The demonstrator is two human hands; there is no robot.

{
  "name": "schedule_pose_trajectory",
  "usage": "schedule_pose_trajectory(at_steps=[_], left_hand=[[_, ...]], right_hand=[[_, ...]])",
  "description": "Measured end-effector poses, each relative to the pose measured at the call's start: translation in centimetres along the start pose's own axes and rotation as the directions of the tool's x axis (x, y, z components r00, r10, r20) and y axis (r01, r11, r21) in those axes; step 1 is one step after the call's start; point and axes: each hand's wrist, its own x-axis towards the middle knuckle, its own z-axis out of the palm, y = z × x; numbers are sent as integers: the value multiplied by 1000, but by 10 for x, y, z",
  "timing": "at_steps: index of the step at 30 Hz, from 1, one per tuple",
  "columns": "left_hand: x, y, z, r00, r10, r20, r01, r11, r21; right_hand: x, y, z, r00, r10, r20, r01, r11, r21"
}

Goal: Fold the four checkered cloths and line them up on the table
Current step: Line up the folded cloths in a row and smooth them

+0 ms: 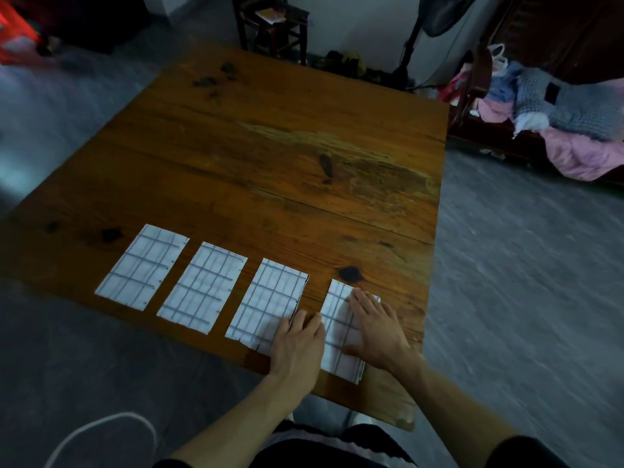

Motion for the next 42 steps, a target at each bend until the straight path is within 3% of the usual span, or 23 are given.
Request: schedule_pose_trajectory(at_steps=[9, 14, 21, 30, 36, 42], left_hand=[[-3, 34, -7, 980, -193, 49, 194, 981, -17], [-7, 54, -7, 926, -376, 17, 376, 921, -103], [-33, 89, -1, 728, -685, -31, 622, 678, -392], [-41, 103, 24, 574, -817, -48, 659, 496, -565], [-26, 122, 29, 462, -887, -9, 723, 383, -575], [-3, 151, 21, 230, -973, -27, 793, 204, -575]], right_hand=[[0, 14, -10, 985, -168, -45, 170, 984, 51], [3, 35, -23, 942, -322, -97, 328, 943, 59], [19, 55, -51, 923, -384, 19, 382, 922, 56], [40, 47, -57, 894, -425, 143, 431, 902, -10], [61, 60, -58, 812, -565, 144, 575, 817, -35], [78, 74, -61, 673, -711, 205, 725, 688, 9]])
